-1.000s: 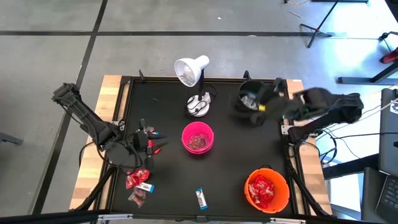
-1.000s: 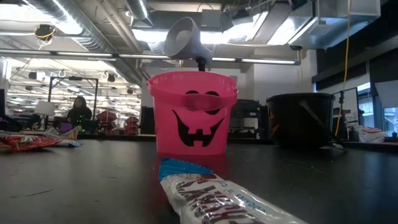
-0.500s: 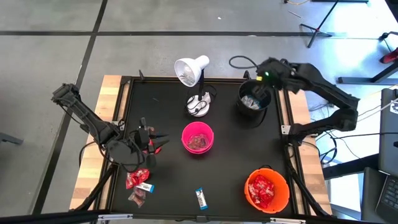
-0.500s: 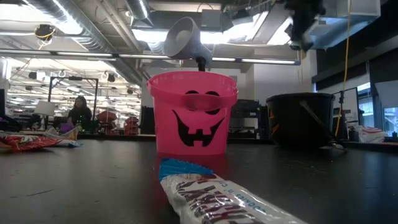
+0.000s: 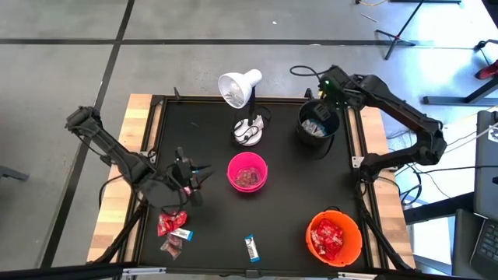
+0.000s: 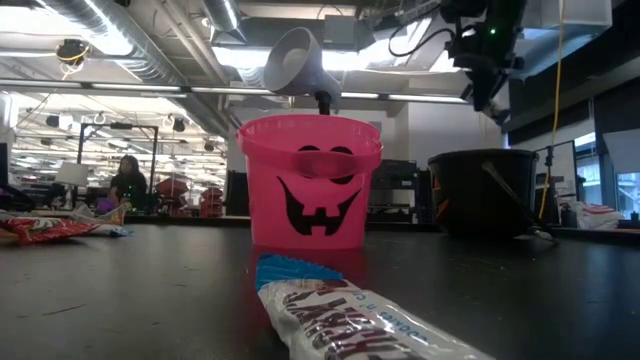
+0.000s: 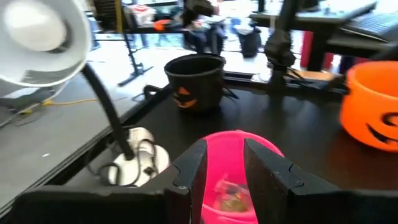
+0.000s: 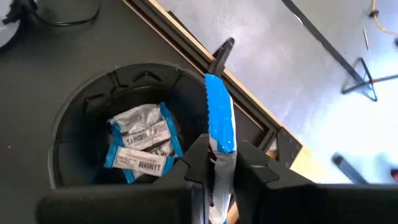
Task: Sort candy
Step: Put the white chocolate bar into the black bucket
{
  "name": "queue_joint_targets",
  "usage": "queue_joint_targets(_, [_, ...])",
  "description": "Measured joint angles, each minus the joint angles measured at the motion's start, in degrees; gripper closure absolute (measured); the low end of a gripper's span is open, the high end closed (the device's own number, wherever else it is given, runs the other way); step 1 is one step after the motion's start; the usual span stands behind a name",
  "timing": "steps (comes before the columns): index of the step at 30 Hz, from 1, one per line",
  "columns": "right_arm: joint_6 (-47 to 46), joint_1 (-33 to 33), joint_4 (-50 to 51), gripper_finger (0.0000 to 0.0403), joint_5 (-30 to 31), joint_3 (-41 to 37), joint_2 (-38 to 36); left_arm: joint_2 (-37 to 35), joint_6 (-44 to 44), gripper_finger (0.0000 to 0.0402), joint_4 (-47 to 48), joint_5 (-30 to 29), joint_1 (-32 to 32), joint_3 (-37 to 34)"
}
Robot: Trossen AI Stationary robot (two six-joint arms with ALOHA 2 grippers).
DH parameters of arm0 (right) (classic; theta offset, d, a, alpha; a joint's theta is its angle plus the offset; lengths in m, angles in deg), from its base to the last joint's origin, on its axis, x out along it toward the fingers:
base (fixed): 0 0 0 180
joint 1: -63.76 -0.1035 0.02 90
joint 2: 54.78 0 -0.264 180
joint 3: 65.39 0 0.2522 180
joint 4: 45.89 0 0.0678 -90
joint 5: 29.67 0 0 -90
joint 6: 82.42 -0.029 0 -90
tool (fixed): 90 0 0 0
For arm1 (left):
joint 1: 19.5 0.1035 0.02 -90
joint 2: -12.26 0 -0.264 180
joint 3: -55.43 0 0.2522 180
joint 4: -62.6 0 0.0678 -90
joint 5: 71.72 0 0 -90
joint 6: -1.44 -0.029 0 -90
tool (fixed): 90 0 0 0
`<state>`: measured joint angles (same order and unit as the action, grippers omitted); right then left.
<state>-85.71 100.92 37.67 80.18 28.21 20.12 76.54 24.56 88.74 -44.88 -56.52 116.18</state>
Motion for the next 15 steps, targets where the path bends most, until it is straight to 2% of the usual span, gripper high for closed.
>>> queue_joint_targets(4, [0.6, 0.0, -0.2, 0.0337, 0.0, -0.1, 0.0, 0.4, 0.8, 0.0304, 0.0, -0.6, 0.9, 0.0])
queue_joint_targets(11, [0.6, 0.0, 0.2, 0.0246, 0.0, -0.1, 0.0, 0.4, 1.9, 0.0304, 0.0, 0.4, 1.1, 0.0])
queue_joint_targets(15, [0.3, 0.0, 0.5, 0.0209, -1.2, -0.1, 0.0, 0.4, 1.9, 0.0304, 0.0, 0.4, 1.1, 0.0])
